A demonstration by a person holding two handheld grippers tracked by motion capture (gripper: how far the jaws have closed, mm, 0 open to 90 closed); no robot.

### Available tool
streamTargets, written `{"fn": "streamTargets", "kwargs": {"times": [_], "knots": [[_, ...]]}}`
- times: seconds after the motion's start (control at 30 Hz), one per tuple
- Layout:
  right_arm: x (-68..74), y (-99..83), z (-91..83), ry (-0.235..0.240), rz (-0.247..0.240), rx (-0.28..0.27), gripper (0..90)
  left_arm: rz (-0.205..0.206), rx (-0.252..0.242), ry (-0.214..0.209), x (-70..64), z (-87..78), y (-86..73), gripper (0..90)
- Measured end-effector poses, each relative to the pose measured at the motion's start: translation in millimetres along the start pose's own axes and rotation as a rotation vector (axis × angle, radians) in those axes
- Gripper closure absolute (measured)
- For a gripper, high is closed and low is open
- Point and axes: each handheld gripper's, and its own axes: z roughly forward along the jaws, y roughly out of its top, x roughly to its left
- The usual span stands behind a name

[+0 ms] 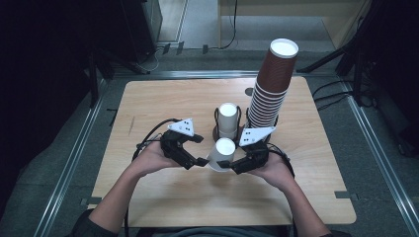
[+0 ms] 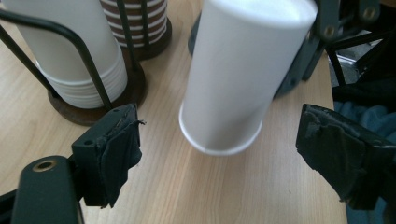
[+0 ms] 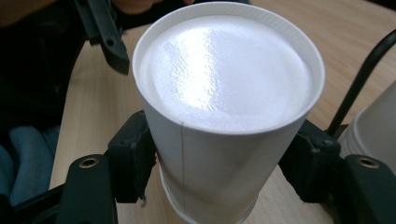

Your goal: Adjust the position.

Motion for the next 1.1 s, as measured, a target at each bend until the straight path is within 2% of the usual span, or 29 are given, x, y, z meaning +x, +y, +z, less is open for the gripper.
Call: {"fn": "streamTargets", "kwargs": {"times": [0.13, 0.23, 0.4, 0.5, 0.63, 0.73, 0.8, 0.93, 1.0, 1.1], "knots": [[-1.2, -1.3, -6.6, 0.000, 0.009, -0.054, 33.5, -0.027, -0.001, -0.021, 1.4, 3.7, -5.7, 10.1], [-1.3, -1.4, -8.8, 0.006, 0.019, -0.078, 33.5, -0.029, -0.007, -0.024, 0.2, 7.2, -8.2, 8.2], [0.2, -0.9, -10.7, 0.030, 0.030, -0.150, 33.5, -0.034, -0.007, -0.030, -0.4, 17.8, -12.0, 7.4], [1.6, 0.2, -9.8, 0.053, 0.037, -0.183, 33.5, -0.045, -0.025, -0.044, -0.7, 24.2, -13.5, 7.8], [4.0, 1.7, -7.5, 0.069, 0.032, -0.199, 33.5, -0.053, -0.049, -0.066, -2.0, 29.9, -13.4, 8.3], [5.2, 2.1, -5.1, 0.075, 0.029, -0.196, 33.5, -0.041, -0.048, -0.066, -3.4, 33.7, -13.4, 8.9], [5.9, 2.3, -4.0, 0.076, 0.030, -0.196, 33.5, -0.038, -0.055, -0.073, -3.9, 34.2, -13.7, 13.5], [7.3, 3.8, -1.1, 0.072, 0.023, -0.189, 33.5, -0.044, -0.065, -0.076, -4.8, 36.1, -14.8, 15.2], [6.7, 3.6, -0.3, 0.070, 0.029, -0.188, 33.5, -0.035, -0.075, -0.086, -5.7, 35.6, -15.5, 22.2], [5.3, 3.2, -0.6, 0.069, 0.036, -0.186, 34.0, -0.040, -0.072, -0.090, -4.6, 35.5, -15.5, 25.3]]}}
